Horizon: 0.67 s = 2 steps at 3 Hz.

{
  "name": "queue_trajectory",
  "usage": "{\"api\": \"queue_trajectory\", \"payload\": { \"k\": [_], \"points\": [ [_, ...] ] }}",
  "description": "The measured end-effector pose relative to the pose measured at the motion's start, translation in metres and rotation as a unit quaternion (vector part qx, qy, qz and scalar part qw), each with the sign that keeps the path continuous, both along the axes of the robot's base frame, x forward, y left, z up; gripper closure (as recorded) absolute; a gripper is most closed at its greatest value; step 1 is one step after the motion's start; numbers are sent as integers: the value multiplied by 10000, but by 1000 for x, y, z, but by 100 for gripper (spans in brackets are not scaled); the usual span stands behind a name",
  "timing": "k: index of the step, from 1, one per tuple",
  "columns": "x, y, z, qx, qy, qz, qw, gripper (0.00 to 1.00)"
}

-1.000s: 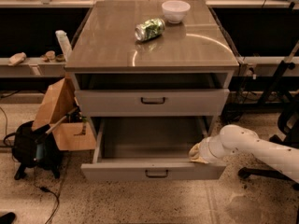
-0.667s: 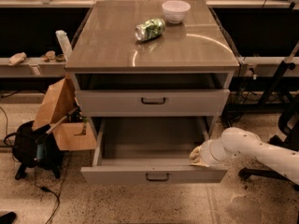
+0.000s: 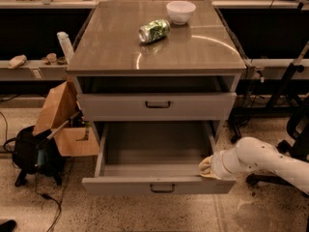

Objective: Open middle drawer

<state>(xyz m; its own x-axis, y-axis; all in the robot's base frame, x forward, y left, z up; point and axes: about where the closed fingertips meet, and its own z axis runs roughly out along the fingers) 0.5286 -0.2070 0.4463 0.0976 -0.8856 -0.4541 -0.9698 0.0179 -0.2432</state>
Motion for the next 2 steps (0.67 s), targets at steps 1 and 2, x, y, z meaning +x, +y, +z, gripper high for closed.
{"api": "queue_trajectory", "payload": {
  "k": [1,2],
  "points": [
    [-15,3,10,43,-22,219,9997,100],
    [-26,6,18,70,-70,377,9992,98]
  ]
}}
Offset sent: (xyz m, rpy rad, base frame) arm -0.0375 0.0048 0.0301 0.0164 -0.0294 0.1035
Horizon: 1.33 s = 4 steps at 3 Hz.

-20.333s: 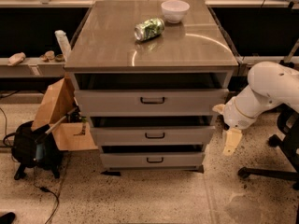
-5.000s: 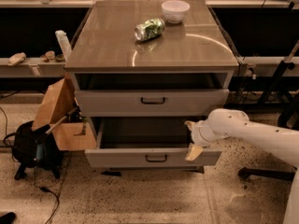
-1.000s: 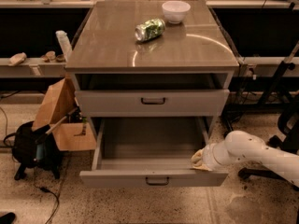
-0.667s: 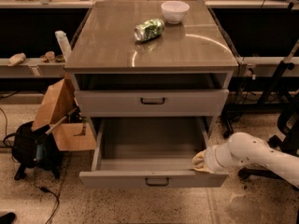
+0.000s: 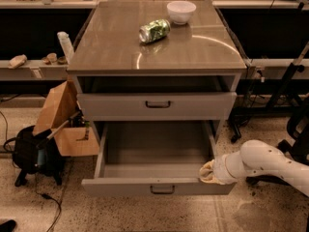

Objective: Open middle drawer

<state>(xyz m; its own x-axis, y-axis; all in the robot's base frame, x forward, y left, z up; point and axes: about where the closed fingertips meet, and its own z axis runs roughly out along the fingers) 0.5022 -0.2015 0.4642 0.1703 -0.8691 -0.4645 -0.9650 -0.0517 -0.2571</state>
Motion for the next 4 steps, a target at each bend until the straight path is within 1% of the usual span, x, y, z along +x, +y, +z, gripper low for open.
{"api": "queue_trajectory", "payload": {
  "k": [4],
  "points": [
    [0,0,0,0,1,1,10000,6]
  ]
}}
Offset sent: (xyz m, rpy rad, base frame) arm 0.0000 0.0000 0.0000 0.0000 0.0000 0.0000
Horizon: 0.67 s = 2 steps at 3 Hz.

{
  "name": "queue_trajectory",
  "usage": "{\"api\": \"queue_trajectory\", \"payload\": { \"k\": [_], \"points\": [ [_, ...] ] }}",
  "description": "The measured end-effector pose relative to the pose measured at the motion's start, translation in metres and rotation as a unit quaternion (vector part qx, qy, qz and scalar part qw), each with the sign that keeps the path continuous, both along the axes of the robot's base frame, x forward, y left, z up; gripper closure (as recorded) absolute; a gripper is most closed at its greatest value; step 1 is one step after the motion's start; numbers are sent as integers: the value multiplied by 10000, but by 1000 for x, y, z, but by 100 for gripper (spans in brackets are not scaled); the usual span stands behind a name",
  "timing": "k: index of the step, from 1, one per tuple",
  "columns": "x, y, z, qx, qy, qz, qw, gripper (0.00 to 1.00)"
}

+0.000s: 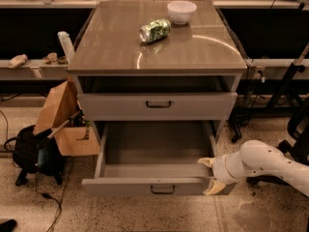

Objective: Open middle drawer

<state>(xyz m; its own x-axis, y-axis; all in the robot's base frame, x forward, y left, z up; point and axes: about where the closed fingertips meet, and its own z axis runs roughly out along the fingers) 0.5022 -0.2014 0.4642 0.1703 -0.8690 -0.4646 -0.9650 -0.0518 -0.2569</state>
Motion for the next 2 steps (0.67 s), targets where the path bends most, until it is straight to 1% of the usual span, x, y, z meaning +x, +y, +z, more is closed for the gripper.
{"api": "queue_trajectory", "payload": {
  "k": [1,2],
  "points": [
    [0,0,0,1,1,1,10000,0],
    [0,0,0,1,1,1,10000,0]
  ]
}}
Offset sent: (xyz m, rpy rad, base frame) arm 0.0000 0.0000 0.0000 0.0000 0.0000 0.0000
